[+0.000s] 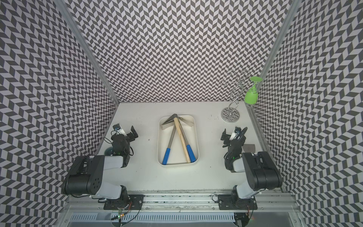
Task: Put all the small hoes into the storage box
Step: Reset both arms
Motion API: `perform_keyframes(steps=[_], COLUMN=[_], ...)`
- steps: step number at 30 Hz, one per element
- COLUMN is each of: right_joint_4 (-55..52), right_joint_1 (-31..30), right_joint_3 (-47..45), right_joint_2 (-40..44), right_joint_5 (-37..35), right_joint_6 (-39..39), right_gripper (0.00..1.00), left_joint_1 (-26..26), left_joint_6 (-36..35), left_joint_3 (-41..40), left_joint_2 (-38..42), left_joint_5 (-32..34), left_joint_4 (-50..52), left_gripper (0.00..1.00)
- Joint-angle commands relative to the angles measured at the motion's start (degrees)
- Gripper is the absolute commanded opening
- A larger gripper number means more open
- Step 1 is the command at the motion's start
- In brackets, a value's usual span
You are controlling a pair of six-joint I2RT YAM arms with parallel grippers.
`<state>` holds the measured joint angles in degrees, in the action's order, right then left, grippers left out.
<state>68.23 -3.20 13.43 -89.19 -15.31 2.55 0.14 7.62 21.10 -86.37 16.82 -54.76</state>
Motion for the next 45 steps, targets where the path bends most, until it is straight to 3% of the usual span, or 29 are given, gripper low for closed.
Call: perform_keyframes(steps=[1,3,6,8,11,42,43,45], right_joint_4=[9.61,9.32,8.24,7.04,5.5,4.74,5.53,5.11], right_joint_1=[-0.13,-0.2,-0.2,-0.19,-0.3,-0.31,-0.29,-0.23], right_joint_3=[-0.25,-0.25,-0.25,-0.08,0.36,0.6,0.38,1.02], right_joint_2=[-0.37,-0.21,0.37,0.66,1.05,1.24,0.98,0.45], right_joint_5=[1.95,1.95,1.76,1.63,1.53,1.59,2.21,14.06], right_joint_6=[-0.95,-0.94,-0.66,-0.54,-0.33,-0.34,-0.44,-5.24], right_gripper=[0.99,0.99,0.99,0.99,0.99,0.99,0.99,0.99], left_joint_1=[-3.71,-3.36,-2.61,-3.29,-3.29,-3.3,-3.28,-3.31], left_joint_6=[-6.46,-5.98,-6.45,-5.54,-6.12,-5.82,-5.86,-5.87], left_joint_3=[0.57,-3.03,-9.97,-6.91,-8.1,-7.74,-7.76,-7.74], left_joint_2=[-2.2,-0.99,-4.91,-2.38,-3.65,-3.01,-2.98,-2.97], left_joint_5=[-1.96,-3.09,-3.47,-2.02,-2.05,-2.05,-2.05,-2.05], left_joint_4=[-4.75,-9.33,-27.87,-17.51,-22.02,-20.17,-20.12,-20.15], left_gripper=[1.0,1.0,1.0,1.0,1.0,1.0,1.0,1.0])
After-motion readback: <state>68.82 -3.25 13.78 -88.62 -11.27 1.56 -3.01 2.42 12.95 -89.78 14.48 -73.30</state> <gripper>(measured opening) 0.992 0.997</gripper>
